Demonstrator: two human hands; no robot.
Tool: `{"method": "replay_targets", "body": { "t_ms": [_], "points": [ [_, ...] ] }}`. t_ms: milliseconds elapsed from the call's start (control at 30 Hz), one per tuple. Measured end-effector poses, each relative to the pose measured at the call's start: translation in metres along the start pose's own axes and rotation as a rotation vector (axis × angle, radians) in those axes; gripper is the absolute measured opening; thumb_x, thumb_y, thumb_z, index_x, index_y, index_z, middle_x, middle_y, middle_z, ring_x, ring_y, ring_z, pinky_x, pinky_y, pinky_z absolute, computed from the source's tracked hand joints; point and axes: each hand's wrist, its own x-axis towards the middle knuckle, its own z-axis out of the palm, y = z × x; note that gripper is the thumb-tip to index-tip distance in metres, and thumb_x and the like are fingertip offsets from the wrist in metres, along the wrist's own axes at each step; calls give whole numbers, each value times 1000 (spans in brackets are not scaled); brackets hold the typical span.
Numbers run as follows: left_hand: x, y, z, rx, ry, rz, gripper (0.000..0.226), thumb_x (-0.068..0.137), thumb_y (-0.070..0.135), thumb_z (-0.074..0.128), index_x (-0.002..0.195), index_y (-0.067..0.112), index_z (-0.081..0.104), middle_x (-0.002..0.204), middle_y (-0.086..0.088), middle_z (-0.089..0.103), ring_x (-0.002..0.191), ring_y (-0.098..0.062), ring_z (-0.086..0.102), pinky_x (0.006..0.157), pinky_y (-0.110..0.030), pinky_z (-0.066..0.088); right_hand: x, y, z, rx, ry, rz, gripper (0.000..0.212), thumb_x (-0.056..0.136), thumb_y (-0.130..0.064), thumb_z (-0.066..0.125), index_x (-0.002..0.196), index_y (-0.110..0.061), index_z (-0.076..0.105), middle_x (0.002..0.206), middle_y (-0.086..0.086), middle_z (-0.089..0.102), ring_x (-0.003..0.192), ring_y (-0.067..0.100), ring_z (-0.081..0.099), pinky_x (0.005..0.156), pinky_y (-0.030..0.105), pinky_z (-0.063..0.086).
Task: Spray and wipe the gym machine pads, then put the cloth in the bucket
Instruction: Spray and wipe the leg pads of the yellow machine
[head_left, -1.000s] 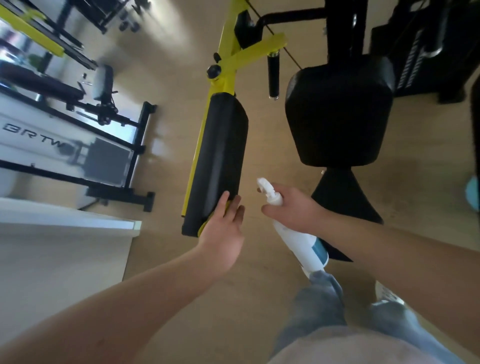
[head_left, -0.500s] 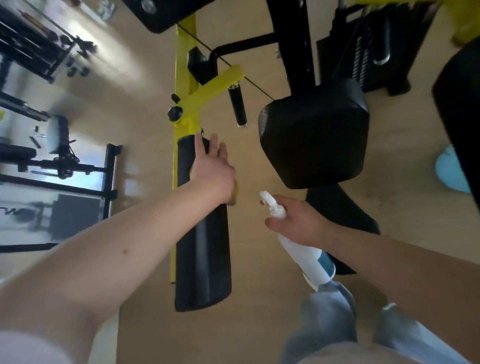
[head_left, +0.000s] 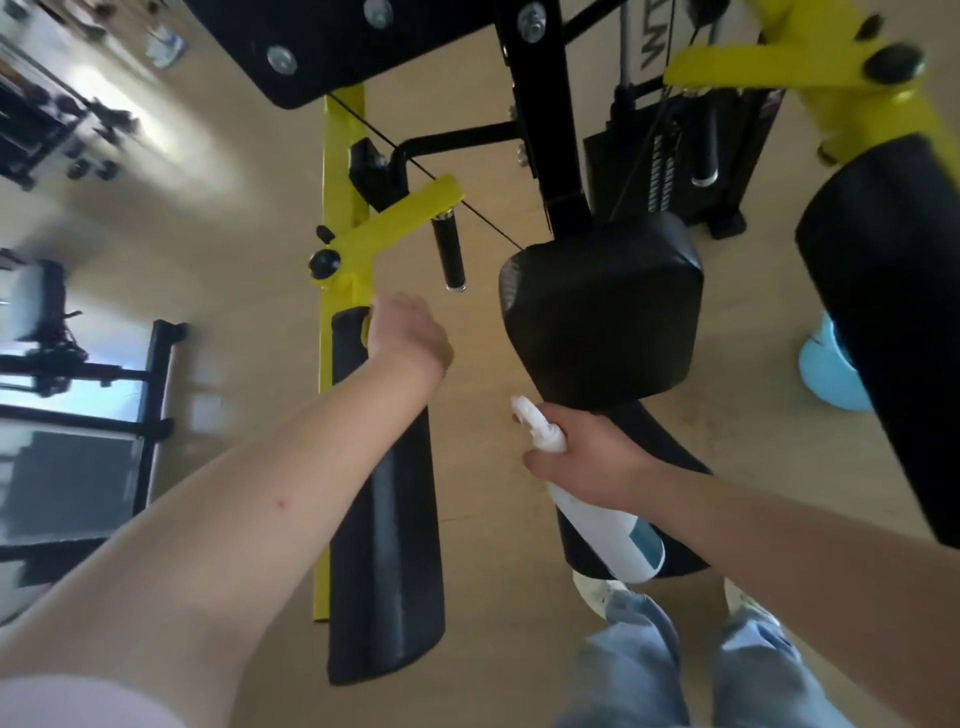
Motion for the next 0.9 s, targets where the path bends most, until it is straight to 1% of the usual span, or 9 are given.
{"method": "replay_targets", "body": {
  "t_ms": [67, 200, 367, 500, 600, 667, 733, 833, 900],
  "points": [
    [-16, 14, 9, 111, -30, 44, 51, 96, 51, 55, 141, 27, 56, 142, -16, 50, 136, -43, 39, 111, -63, 24, -5, -3, 1, -33, -3, -17, 28, 96, -32, 66, 123, -32, 60, 97, -5, 67, 90, 16, 67, 84, 38, 60],
    [-56, 41, 24, 125, -17, 59, 57, 98, 53, 48, 150, 29, 49, 164, -23, 27, 152, -51, 11, 117, -72, -2, -17, -3, 4, -19, -3, -36, 22, 94, -32, 66, 115, -36, 60, 94, -5, 67, 90, 19, 69, 81, 40, 61],
    [-114, 77, 36, 151, -113, 93, 61, 101, 50, 49, 156, 26, 40, 167, -28, 9, 153, -53, -1, 115, -72, -6, -42, 3, 4, -59, -65, -75, 33, 95, -33, 66, 126, -40, 57, 92, -6, 67, 85, 14, 68, 78, 36, 60],
    [-164, 108, 50, 129, -155, 161, 53, 104, 47, 41, 150, 22, 49, 166, -29, 12, 152, -55, 1, 116, -73, -5, -65, 11, 0, -104, -101, -96, 39, 97, -32, 66, 134, -35, 55, 95, -10, 64, 87, 11, 65, 74, 26, 55],
    [-194, 123, 56, 123, -201, 210, 53, 102, 47, 44, 147, 20, 54, 164, -29, 22, 151, -56, 5, 116, -73, -5, -83, 18, -5, -126, -124, -100, 39, 98, -32, 65, 135, -30, 55, 98, -5, 66, 90, 17, 67, 79, 35, 59],
    [-211, 128, 55, 68, -210, 251, 53, 99, 51, 46, 141, 21, 59, 157, -25, 37, 150, -53, 14, 119, -70, -1, -93, 24, -8, -142, -138, -100, 41, 98, -32, 65, 137, -30, 54, 100, -5, 65, 91, 16, 67, 75, 29, 57],
    [-224, 130, 55, -57, -168, 302, 54, 95, 58, 48, 131, 22, 65, 140, -17, 54, 139, -43, 38, 119, -60, 15, -104, 31, -13, -153, -140, -110, 39, 98, -33, 65, 135, -34, 53, 99, -9, 64, 88, 13, 65, 71, 21, 53],
    [-234, 133, 61, -399, -72, 321, 51, 96, 64, 46, 121, 23, 65, 123, -6, 59, 113, -30, 56, 100, -44, 43, -113, 39, -20, -144, -129, -112, 23, 98, -33, 65, 115, -38, 51, 94, -10, 62, 86, 13, 64, 74, 24, 53],
    [-235, 137, 52, -637, -75, 261, 50, 96, 67, 45, 119, 25, 62, 120, -1, 57, 106, -25, 59, 85, -41, 50, -118, 44, -25, -132, -126, -101, 21, 97, -33, 65, 112, -36, 51, 96, -7, 63, 89, 15, 64, 74, 26, 54]
  ]
}}
